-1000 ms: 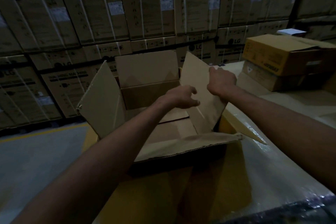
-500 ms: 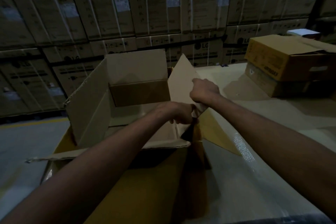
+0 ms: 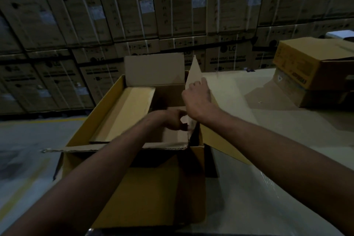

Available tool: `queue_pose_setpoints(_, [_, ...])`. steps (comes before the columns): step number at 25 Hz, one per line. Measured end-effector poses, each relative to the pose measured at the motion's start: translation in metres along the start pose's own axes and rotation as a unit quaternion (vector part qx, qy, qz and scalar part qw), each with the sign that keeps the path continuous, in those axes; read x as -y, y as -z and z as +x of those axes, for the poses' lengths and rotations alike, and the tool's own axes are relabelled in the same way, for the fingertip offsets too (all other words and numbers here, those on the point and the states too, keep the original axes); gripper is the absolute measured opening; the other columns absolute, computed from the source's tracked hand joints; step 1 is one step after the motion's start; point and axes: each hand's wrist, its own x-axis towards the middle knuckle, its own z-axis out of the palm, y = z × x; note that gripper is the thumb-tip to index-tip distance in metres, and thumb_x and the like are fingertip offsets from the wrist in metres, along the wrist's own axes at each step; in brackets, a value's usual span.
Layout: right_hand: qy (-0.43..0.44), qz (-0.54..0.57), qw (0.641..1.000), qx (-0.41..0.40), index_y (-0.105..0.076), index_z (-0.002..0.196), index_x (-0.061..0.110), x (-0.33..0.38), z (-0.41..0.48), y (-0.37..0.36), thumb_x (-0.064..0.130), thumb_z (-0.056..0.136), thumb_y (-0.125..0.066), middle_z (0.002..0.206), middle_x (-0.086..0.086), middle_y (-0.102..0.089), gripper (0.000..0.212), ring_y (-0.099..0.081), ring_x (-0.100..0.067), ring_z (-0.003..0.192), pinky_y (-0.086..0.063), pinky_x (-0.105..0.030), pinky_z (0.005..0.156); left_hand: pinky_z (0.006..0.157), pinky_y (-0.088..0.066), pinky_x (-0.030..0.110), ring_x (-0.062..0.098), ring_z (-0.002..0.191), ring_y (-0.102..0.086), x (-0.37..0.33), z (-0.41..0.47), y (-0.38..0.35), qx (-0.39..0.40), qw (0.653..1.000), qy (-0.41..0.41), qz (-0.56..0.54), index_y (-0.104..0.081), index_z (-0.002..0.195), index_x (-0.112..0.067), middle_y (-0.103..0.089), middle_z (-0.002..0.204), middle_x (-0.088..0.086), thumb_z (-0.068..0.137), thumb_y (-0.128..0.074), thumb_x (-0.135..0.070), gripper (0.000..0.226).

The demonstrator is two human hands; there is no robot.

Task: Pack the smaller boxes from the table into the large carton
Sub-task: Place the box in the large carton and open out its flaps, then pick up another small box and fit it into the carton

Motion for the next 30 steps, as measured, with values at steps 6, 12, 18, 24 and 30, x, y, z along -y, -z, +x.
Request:
queue_pose_setpoints(6, [0.034,0.085,0.992,-0.082,-0.069,0.106,0.022,0.017,-0.010,0.011,0.027,0.091,-0.065,0.120,-0.009,-0.064,0.016,-0.054,-0.027,0.120,-0.026,-0.049,0.117,0.113,-0.041,0.038,0.024,0.134,-0.049,0.039,-0.007,0.011,-0.005,1.000,0.018,0.000,-0.045,0.149,-0.013,-0.049,0.149,0.002,0.091,-0.068,-0.052,0.074])
queue_pose_setpoints(12, [-0.032,0.177,0.973,-0.143,-0.068,0.104,0.018,0.016,-0.014,0.021,0.025,0.087,-0.063,0.102,-0.005,-0.066,0.018,-0.057,-0.023,0.101,-0.042,-0.041,0.101,0.086,-0.051,0.035,0.017,0.093,-0.060,0.040,-0.012,0.033,-0.120,0.990,-0.049,-0.048,-0.061,0.100,-0.016,-0.067,0.103,0.001,0.091,-0.072,-0.040,0.027])
queue_pose_setpoints(18, [-0.132,0.227,0.922,-0.283,-0.073,0.104,0.020,-0.019,-0.042,0.002,0.019,0.084,-0.062,0.104,-0.001,-0.071,0.023,-0.059,-0.024,0.105,-0.041,-0.039,0.091,0.084,-0.056,0.036,0.014,0.108,-0.065,-0.011,-0.034,0.020,-0.318,0.939,-0.121,-0.043,-0.063,0.130,-0.025,-0.069,0.125,-0.006,0.095,-0.064,-0.038,0.038])
queue_pose_setpoints(24, [-0.207,0.228,0.883,-0.355,-0.072,0.104,0.018,-0.092,-0.100,-0.033,0.038,0.098,-0.055,0.101,-0.002,-0.072,0.027,-0.061,-0.025,0.098,-0.042,-0.039,0.080,0.082,-0.054,0.029,0.012,0.114,-0.063,-0.101,-0.050,-0.031,-0.446,0.874,-0.177,-0.075,-0.060,0.133,-0.028,-0.065,0.131,-0.008,0.096,-0.059,-0.023,0.038])
queue_pose_setpoints(30, [-0.242,0.262,0.891,-0.280,-0.069,0.110,0.020,-0.199,-0.183,-0.101,0.033,0.099,-0.058,0.104,-0.001,-0.071,0.021,-0.060,-0.021,0.097,-0.045,-0.037,0.079,0.091,-0.050,0.031,0.010,0.120,-0.055,-0.207,-0.033,-0.102,-0.460,0.859,-0.194,-0.110,-0.065,0.121,-0.029,-0.063,0.130,-0.010,0.094,-0.060,-0.021,0.029])
